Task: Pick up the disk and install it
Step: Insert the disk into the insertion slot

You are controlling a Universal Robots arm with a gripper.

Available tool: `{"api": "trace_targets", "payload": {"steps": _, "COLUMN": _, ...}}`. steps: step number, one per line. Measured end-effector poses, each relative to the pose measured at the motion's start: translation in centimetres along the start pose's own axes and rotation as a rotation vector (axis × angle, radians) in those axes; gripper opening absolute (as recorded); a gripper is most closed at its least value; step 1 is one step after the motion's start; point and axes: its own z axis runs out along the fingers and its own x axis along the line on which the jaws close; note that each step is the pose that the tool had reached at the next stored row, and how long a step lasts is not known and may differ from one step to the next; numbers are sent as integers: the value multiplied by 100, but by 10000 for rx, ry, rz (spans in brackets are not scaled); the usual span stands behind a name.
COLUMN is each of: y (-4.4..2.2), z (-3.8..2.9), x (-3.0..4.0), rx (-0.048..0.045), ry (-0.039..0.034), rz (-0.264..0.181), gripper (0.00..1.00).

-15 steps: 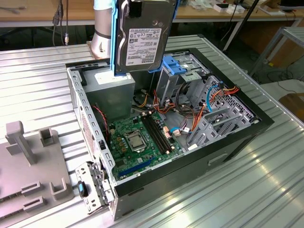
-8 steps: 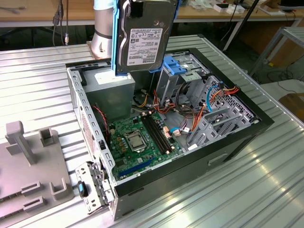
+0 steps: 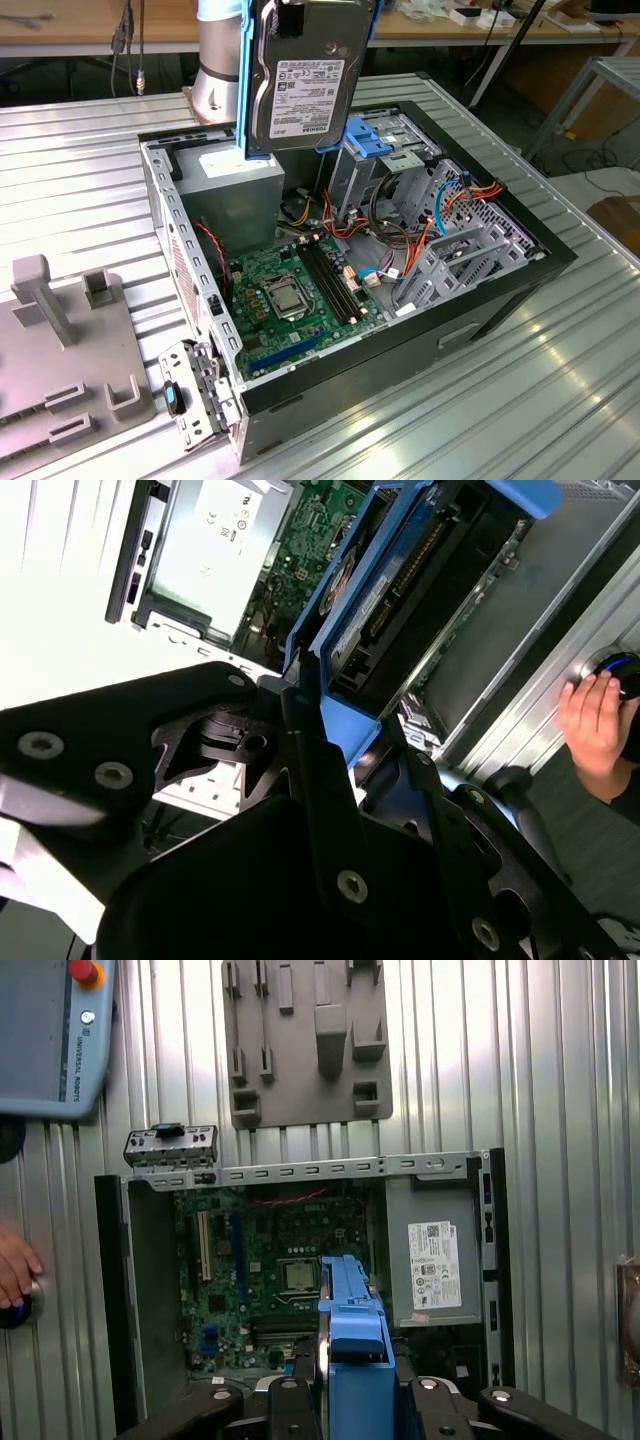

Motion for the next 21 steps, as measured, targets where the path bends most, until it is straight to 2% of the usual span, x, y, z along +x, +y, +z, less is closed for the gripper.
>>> {"api": "trace_targets", "payload": {"steps": 21, "y": -114, "z": 9, "x": -7, "rx": 0, "ry": -1, "rz": 0, "gripper": 37}}
